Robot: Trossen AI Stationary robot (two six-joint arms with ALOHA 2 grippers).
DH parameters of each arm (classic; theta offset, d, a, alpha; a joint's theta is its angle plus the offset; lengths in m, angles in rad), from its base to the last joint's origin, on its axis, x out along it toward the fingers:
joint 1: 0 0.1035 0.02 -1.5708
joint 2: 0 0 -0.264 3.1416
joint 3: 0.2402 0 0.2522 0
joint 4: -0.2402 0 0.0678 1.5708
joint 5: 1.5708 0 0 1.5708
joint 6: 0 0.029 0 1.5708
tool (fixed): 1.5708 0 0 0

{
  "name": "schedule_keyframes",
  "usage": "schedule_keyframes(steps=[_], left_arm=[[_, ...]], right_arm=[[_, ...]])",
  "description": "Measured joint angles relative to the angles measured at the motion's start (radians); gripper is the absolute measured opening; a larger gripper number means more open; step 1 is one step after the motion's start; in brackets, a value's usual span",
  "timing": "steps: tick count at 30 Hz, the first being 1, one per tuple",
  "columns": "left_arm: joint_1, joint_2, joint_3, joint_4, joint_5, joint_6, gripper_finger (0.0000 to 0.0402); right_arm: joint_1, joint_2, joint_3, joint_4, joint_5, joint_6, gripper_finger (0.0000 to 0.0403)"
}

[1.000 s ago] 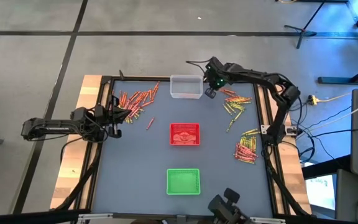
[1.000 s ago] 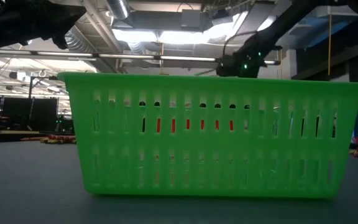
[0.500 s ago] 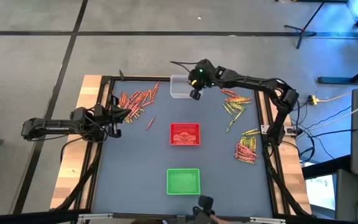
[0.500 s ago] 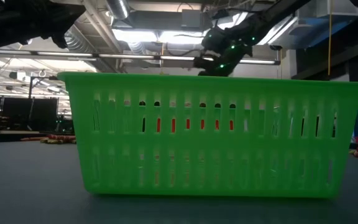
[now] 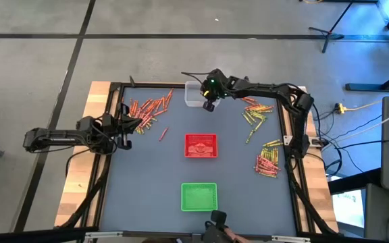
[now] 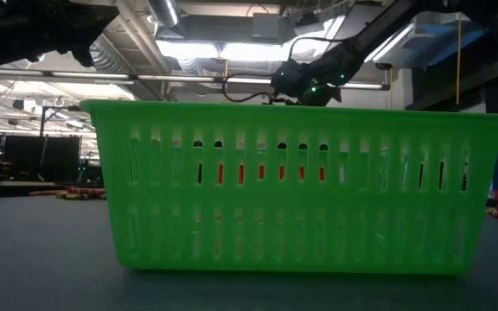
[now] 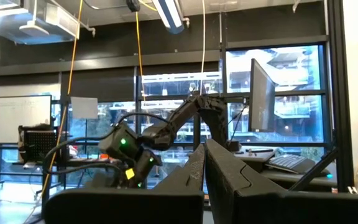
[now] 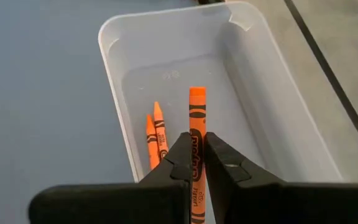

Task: Sort crayons
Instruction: Put the orange crayon into the transparent bin

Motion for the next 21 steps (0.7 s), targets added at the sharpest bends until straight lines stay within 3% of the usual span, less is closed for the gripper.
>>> schedule_keyframes(steps=[6, 12, 16, 21], left_arm=[[0.000, 0.000, 0.000, 0.000, 0.000, 0.000, 0.0000], [0.000, 0.000, 0.000, 0.000, 0.000, 0.001, 0.0000], [0.000, 0.000, 0.000, 0.000, 0.000, 0.001, 0.0000], [0.000, 0.000, 0.000, 0.001, 0.000, 0.001, 0.0000]], right_arm=[[0.000, 0.009, 0.000, 0.005, 0.044, 0.007, 0.0033], [0.000, 0.009, 0.000, 0.006, 0.032, 0.025, 0.0088], [0.000, -0.009, 0.034, -0.046, 0.031, 0.023, 0.0120], [0.000, -0.059, 0.088, -0.175, 0.030, 0.018, 0.0128]])
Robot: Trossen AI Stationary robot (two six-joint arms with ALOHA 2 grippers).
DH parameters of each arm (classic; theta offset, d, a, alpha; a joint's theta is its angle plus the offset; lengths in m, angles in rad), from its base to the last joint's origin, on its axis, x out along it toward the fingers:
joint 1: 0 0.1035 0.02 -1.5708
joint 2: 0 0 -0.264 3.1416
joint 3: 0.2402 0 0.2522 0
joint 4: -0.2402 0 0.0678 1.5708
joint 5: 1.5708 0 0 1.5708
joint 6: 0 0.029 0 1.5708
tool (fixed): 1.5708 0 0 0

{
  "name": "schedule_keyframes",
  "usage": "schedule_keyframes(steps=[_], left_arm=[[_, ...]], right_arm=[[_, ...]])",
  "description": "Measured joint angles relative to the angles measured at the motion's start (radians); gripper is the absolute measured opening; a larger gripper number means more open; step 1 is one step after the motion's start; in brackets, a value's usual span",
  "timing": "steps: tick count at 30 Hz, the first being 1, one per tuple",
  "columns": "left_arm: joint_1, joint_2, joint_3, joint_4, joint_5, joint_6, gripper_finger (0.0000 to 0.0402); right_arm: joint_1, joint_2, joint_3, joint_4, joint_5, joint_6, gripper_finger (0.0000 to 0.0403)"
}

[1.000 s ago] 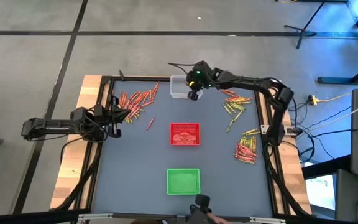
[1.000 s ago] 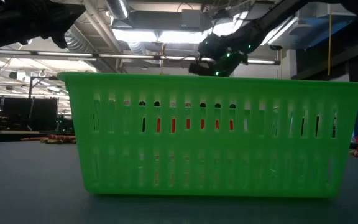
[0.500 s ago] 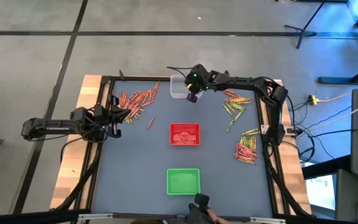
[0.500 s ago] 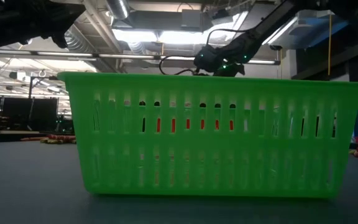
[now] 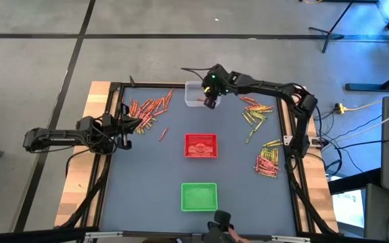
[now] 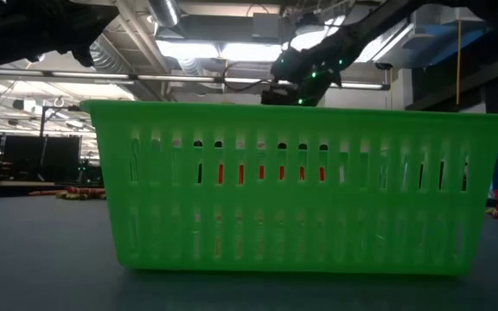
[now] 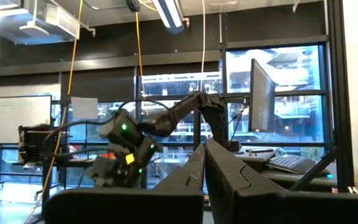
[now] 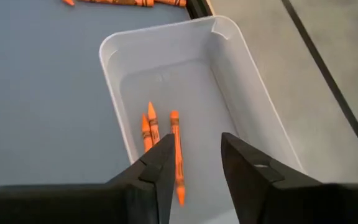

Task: Sort crayons
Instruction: Put the orange crayon into the transparent bin

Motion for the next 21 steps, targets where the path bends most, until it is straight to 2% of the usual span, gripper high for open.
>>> schedule_keyframes(steps=[8, 15, 21], left_arm=[[0.000, 0.000, 0.000, 0.000, 0.000, 0.000, 0.0000], [0.000, 0.000, 0.000, 0.000, 0.000, 0.000, 0.0000], [0.000, 0.000, 0.000, 0.000, 0.000, 0.000, 0.0000]], right_arm=[[-0.008, -0.131, 0.005, -0.202, 0.081, -0.020, 0.0123], [-0.054, -0.157, 0.004, -0.379, 0.081, 0.022, 0.0124], [-0.124, -0.156, -0.055, -0.389, 0.100, 0.060, 0.0124]])
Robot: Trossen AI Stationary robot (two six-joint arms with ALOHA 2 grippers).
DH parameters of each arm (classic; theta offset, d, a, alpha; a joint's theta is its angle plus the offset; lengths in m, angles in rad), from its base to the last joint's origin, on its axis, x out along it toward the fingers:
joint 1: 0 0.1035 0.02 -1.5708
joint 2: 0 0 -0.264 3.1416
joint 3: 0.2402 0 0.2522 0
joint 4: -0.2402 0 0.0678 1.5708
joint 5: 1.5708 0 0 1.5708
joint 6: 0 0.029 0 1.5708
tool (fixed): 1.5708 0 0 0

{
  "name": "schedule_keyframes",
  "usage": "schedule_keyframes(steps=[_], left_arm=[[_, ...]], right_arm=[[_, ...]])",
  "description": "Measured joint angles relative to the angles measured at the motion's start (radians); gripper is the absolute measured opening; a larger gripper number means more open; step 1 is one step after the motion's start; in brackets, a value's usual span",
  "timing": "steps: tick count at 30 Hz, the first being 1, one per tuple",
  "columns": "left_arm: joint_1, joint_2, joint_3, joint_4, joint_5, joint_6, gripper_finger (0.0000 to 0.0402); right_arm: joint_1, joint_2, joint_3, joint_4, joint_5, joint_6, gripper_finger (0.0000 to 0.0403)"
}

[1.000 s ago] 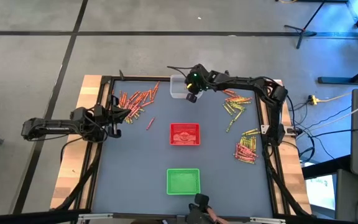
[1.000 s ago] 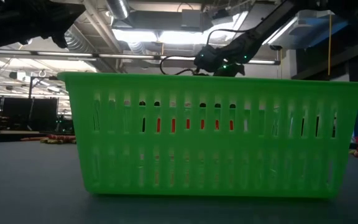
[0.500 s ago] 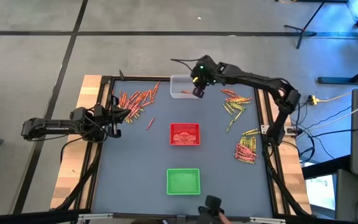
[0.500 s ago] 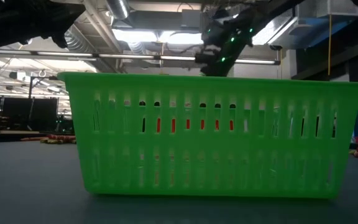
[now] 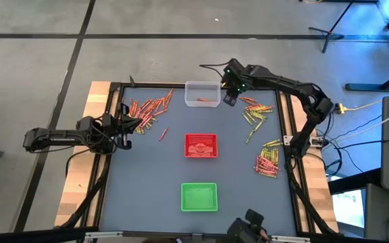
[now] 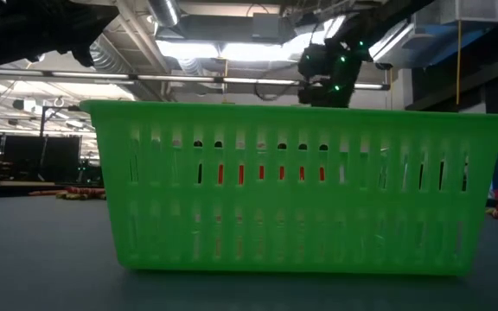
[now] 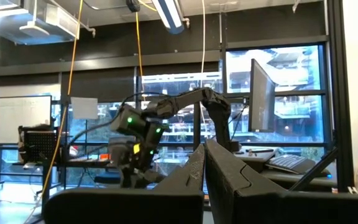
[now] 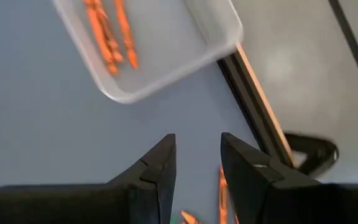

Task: Sort crayons
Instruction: Put the orange crayon into the transparent bin

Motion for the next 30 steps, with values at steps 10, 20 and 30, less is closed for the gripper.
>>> schedule_keyframes(steps=[10, 20, 30], left_arm=[[0.000, 0.000, 0.000, 0.000, 0.000, 0.000, 0.0000], [0.000, 0.000, 0.000, 0.004, 0.000, 0.000, 0.0000], [0.000, 0.000, 0.000, 0.004, 0.000, 0.000, 0.0000]], right_arm=[[-0.109, 0.001, -0.188, 0.083, 0.050, -0.023, 0.0124], [-0.159, 0.036, -0.282, 0.163, 0.046, 0.028, 0.0124], [-0.170, 0.115, -0.279, 0.182, 0.057, 0.030, 0.0124]])
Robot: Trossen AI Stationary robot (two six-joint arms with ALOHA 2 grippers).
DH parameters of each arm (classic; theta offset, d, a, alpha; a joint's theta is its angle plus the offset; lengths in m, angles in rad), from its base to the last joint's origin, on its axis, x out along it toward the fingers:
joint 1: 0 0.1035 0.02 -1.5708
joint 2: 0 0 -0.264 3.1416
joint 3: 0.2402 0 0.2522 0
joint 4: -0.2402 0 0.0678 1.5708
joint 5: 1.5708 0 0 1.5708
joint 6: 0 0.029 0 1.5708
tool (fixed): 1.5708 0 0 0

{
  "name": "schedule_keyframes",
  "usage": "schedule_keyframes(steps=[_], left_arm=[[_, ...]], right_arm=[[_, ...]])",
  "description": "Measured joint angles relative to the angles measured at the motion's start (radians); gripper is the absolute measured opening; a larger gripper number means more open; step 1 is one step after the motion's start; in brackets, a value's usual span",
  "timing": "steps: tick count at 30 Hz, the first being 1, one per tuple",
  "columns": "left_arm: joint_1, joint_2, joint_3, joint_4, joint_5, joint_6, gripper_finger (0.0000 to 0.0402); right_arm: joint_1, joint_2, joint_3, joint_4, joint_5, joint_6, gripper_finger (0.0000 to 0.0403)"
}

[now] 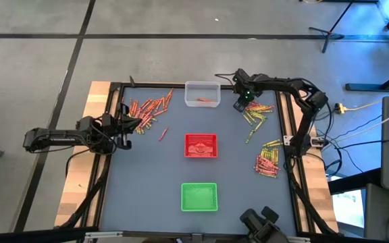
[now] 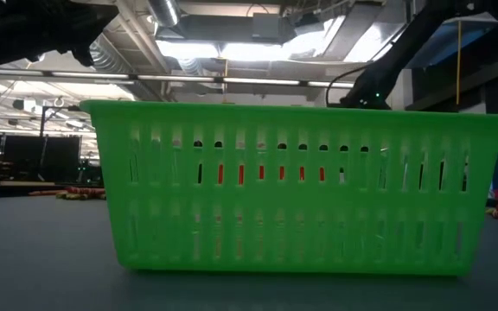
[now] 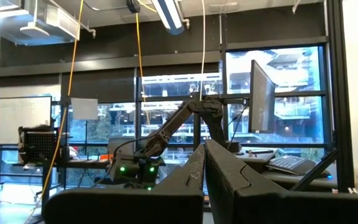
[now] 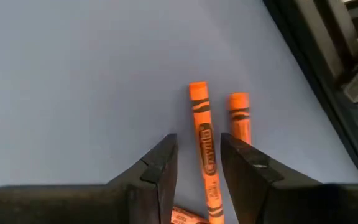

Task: Sort crayons
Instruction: Put the orange crayon into the transparent bin

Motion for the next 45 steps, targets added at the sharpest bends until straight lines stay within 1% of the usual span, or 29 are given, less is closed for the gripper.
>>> schedule_keyframes(steps=[4, 6, 9, 13, 15, 20, 23, 28, 34, 45], left_arm=[[0.000, 0.000, 0.000, 0.000, 0.000, 0.000, 0.0000], [0.000, 0.000, 0.000, 0.000, 0.000, 0.000, 0.0000], [0.000, 0.000, 0.000, 0.000, 0.000, 0.000, 0.0000], [0.000, 0.000, 0.000, 0.000, 0.000, -0.001, 0.0000], [0.000, 0.000, 0.000, 0.000, 0.000, -0.001, 0.0000], [0.000, 0.000, 0.000, 0.000, 0.000, 0.000, 0.0000], [0.000, 0.000, 0.000, 0.000, 0.000, -0.001, 0.0000], [0.000, 0.000, 0.000, 0.000, 0.000, -0.001, 0.0000], [0.000, 0.000, 0.000, 0.000, 0.000, -0.001, 0.0000], [0.000, 0.000, 0.000, 0.000, 0.000, 0.000, 0.0000]], right_arm=[[-0.002, 0.014, 0.003, -0.001, -0.025, -0.001, 0.0121], [-0.001, 0.015, 0.003, -0.001, -0.035, -0.009, 0.0110], [-0.004, 0.016, 0.002, -0.001, -0.048, -0.023, 0.0078], [-0.010, 0.016, 0.002, 0.000, -0.061, -0.038, 0.0022], [-0.007, 0.017, 0.001, 0.002, -0.056, -0.052, 0.0010], [-0.007, 0.018, 0.020, -0.016, -0.055, -0.056, 0.0026], [-0.004, 0.009, 0.034, -0.026, -0.054, -0.051, 0.0022], [0.036, -0.063, 0.062, -0.012, -0.041, -0.049, 0.0010], [0.104, -0.122, 0.112, 0.030, -0.055, -0.052, 0.0018], [0.188, -0.130, 0.251, 0.101, -0.055, -0.061, 0.0015]])
